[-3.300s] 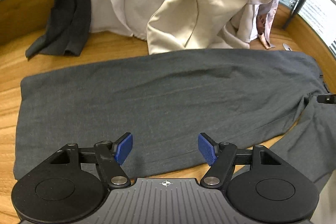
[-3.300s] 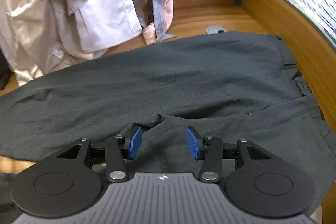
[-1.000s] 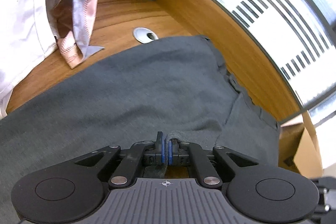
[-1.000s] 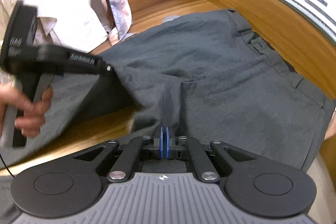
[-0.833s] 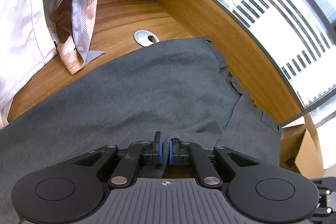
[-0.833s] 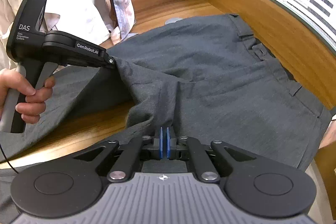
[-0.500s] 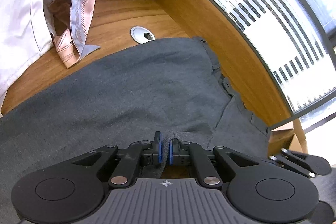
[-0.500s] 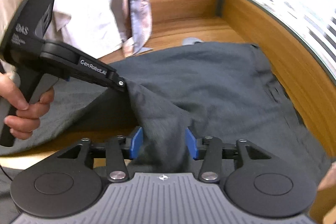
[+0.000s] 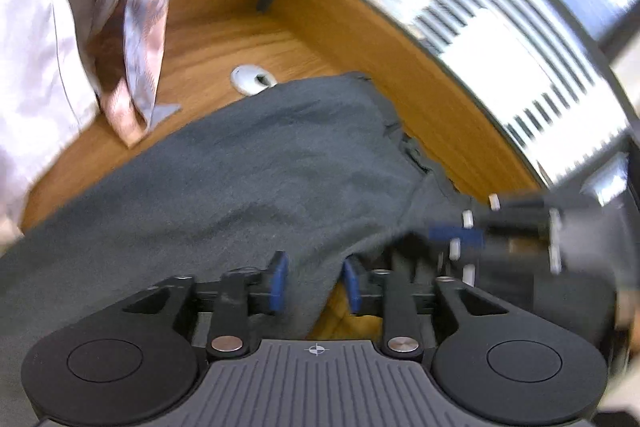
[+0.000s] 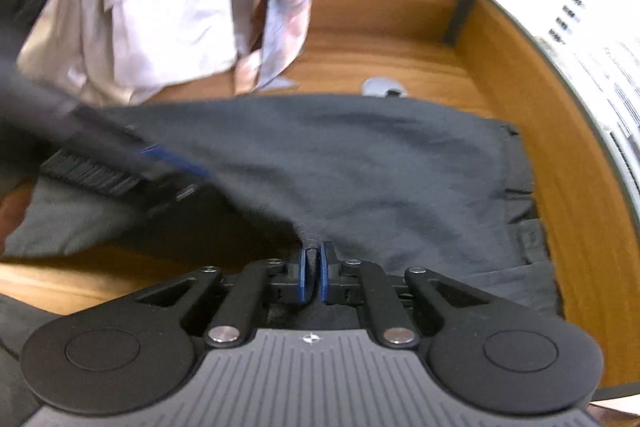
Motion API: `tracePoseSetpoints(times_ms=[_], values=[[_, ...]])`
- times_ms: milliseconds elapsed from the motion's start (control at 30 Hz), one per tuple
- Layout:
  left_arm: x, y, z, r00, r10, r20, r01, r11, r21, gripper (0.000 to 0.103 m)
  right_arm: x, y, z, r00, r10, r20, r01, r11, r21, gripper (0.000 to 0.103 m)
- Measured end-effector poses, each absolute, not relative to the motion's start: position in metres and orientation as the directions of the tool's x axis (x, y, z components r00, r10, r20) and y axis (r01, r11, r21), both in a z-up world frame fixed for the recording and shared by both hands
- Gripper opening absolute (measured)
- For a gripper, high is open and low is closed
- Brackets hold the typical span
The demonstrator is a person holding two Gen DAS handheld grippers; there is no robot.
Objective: Fold clothes
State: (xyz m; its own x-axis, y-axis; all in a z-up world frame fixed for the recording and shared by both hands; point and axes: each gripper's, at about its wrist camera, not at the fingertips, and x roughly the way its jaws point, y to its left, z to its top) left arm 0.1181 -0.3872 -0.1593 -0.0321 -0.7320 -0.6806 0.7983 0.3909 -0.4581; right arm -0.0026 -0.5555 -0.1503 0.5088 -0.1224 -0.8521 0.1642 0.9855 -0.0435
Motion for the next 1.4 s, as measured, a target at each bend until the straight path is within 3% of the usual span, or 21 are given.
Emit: tracePoseSetpoints(times_ms=[200,433,867,900,933,967,1033,1200,1400], values=[[0.1,-0.295,-0.139,0.076,-0.744,-0.664,0.798,0.445,-0.407,0.05,-0.01,-0.587,-0.137,0.508,-0.036,-0.861,0.21,0.974,0.083,0.007],[0.059,-0.194,-0.147,0.272,-0.62,-0.736,0.662,0.675,-0.325,0.053,-0.009,-0.596,-0.139,0.499,-0.001,-0.867,0.216,0.969,0.123,0.007],[0.007,-0.044,-0.17,0.443,-0.376,-0.814,0.204,0.926,-0.317,0.055,-0.008,-0.587,-0.141,0.468,-0.051,-0.882,0.228,0.972,0.064,0.008],[0.004,-0.033,-0.171,0.454,-0.357,-0.816,0.165,0.934,-0.317,0.055,-0.006,-0.587,-0.143,0.459,-0.054,-0.887,0.236,0.97,0.062,0.009],[0.002,-0.021,-0.171,0.465,-0.337,-0.818,0.126,0.94,-0.316,0.055,-0.006,-0.586,-0.144,0.454,-0.062,-0.889,0.238,0.97,0.054,0.015],[-0.001,-0.01,-0.171,0.476,-0.317,-0.82,0.088,0.945,-0.314,0.055,-0.005,-0.584,-0.145,0.453,-0.079,-0.888,0.239,0.97,0.036,0.028],[-0.005,0.01,-0.169,0.502,-0.265,-0.823,0.022,0.955,-0.295,0.056,-0.005,-0.579,-0.145,0.451,-0.115,-0.885,0.239,0.971,-0.004,0.038],[-0.006,0.051,-0.17,0.529,-0.17,-0.832,-0.068,0.968,-0.241,0.057,-0.012,-0.553,-0.136,0.45,-0.128,-0.884,0.204,0.978,-0.038,0.045],[-0.001,0.082,-0.175,0.537,-0.139,-0.832,-0.011,0.985,-0.171,0.057,-0.027,-0.487,-0.116,0.486,-0.091,-0.869,0.078,0.995,-0.061,0.046]])
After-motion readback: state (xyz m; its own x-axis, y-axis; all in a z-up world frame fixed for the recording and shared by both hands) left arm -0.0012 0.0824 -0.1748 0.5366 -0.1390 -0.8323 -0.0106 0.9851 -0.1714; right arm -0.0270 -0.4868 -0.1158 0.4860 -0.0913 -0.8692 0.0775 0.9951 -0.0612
